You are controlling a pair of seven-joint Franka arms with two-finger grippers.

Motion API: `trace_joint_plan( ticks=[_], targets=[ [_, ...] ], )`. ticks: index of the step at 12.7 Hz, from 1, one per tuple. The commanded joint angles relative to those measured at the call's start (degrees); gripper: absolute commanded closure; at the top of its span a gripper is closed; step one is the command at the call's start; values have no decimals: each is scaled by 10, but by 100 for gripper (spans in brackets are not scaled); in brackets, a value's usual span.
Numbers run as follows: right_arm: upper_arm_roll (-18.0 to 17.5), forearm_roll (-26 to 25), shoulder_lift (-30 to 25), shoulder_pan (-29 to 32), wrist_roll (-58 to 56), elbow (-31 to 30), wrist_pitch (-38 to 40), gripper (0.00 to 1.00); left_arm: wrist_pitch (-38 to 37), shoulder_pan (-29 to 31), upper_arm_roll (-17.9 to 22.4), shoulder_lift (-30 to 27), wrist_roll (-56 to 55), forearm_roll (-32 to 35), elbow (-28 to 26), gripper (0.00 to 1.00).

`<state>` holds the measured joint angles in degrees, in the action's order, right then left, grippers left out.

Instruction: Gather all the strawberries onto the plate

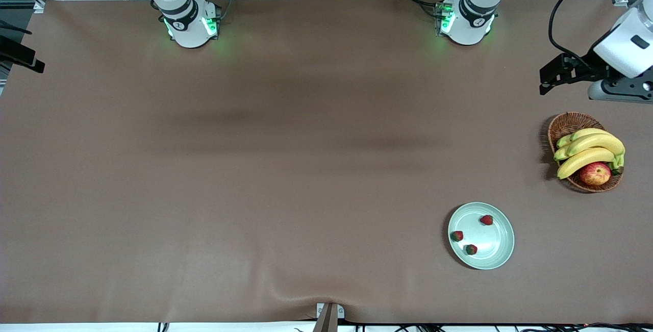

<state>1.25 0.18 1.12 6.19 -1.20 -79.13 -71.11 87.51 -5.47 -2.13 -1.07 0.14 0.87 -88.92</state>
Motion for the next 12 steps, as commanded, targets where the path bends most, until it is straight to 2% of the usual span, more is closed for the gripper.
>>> trace_joint_plan(
  ticks=[1, 12],
  targets=[
    [-10, 2, -3, 13, 1, 6, 7, 0, -12, 4, -2, -9, 26, 16, 4, 0],
    [-9, 2, -3, 14, 1, 6, 7, 0, -16, 3, -2, -15, 29, 12, 5, 0]
  ],
)
